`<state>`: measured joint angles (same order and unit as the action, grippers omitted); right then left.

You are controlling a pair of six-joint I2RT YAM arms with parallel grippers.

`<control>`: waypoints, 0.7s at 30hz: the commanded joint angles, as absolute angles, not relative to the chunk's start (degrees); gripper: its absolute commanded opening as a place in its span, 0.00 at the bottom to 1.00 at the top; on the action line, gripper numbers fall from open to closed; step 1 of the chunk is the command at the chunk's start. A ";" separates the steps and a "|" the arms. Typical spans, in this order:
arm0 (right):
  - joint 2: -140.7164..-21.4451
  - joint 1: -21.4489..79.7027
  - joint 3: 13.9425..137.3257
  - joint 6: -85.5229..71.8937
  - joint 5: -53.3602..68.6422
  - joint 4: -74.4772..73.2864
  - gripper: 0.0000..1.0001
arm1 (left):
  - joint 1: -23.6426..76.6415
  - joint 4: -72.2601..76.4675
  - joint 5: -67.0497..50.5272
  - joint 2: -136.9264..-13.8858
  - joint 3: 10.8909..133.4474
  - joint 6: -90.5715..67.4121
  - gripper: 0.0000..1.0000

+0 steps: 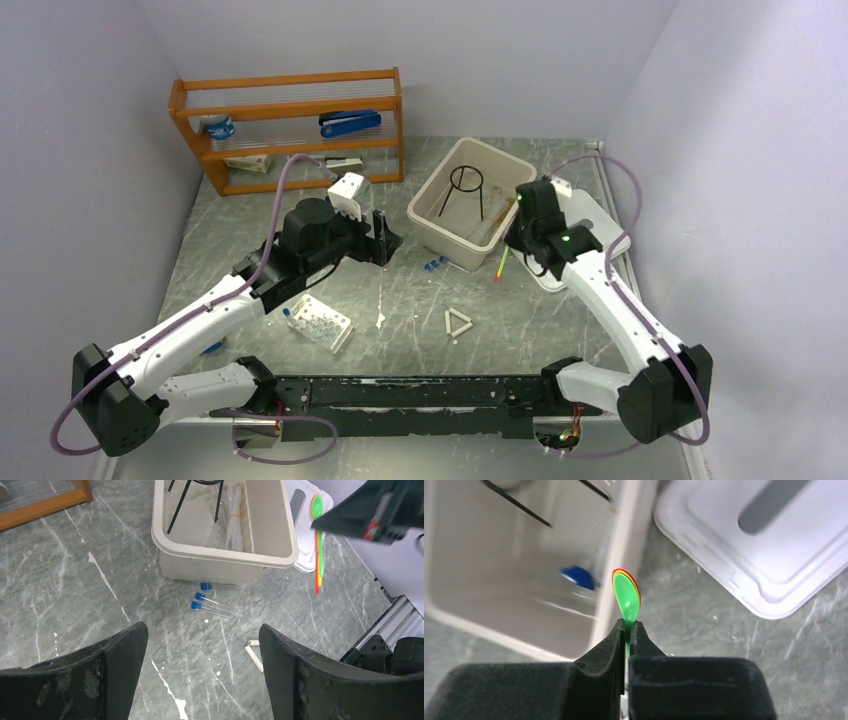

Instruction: Organize the chemistry lab equipment

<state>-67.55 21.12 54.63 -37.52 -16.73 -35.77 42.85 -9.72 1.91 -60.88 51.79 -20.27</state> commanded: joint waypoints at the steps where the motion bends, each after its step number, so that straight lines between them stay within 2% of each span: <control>1: -65.85 21.28 62.02 -35.28 -18.84 -36.97 0.00 | 42.63 -10.78 3.39 -59.01 53.77 -18.80 0.85; 12: -81.21 21.27 71.11 -37.89 -19.12 -25.33 0.00 | 42.58 -10.99 5.03 -58.18 53.22 -17.98 0.86; 21: -94.26 21.27 74.35 -43.05 -24.90 -24.90 0.00 | 42.63 -11.14 5.62 -58.01 52.70 -17.68 0.86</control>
<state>-91.90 21.12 72.27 -40.69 -20.71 -26.85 42.85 -10.76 4.49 -59.16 51.79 -18.59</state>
